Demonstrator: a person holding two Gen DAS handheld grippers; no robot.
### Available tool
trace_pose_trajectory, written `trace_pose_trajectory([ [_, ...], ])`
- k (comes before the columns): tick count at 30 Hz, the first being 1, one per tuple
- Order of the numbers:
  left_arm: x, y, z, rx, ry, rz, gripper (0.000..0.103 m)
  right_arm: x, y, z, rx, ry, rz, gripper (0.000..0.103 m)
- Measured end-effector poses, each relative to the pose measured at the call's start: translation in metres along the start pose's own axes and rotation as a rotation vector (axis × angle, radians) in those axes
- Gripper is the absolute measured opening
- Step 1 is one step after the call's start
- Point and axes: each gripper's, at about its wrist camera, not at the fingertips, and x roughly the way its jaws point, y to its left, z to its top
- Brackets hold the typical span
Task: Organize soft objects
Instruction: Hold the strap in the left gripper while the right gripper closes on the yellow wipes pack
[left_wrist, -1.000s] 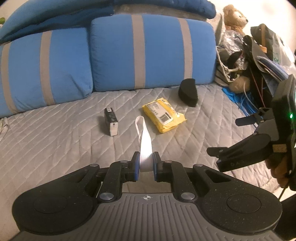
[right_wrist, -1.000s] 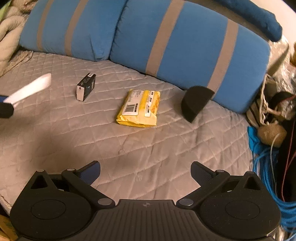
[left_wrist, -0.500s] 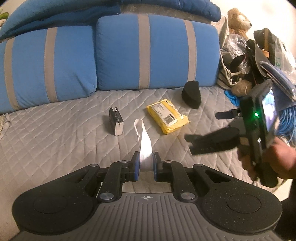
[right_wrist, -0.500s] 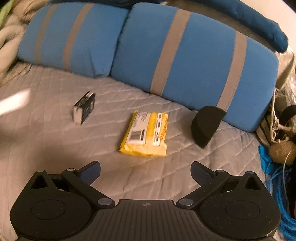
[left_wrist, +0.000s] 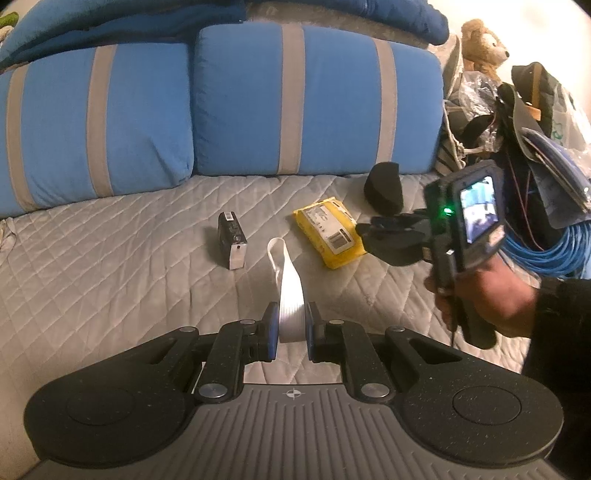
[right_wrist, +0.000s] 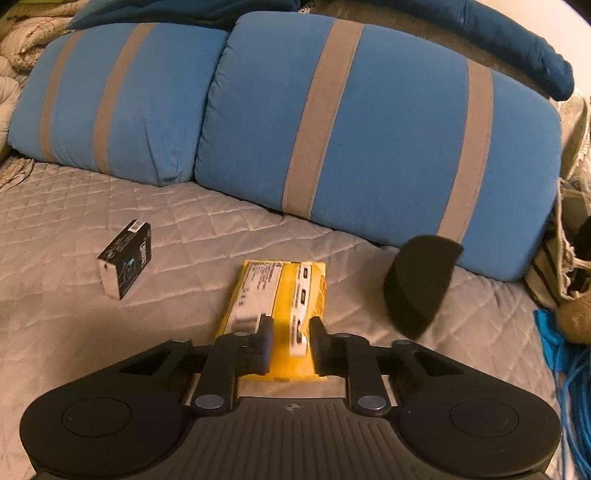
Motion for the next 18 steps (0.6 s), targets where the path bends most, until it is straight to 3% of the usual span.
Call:
trace_pose_trajectory([
  [3,0.002,0.002,0.001,-0.002,0.006,-0.002,0.015,0.017,-0.002,0.002,0.017,0.011,-0.005,0.009],
  [18,0.008,-0.002,-0.002,0.002,0.031,0.001,0.015,0.045,-0.013,-0.001,0.105,0.076,0.042,0.010],
])
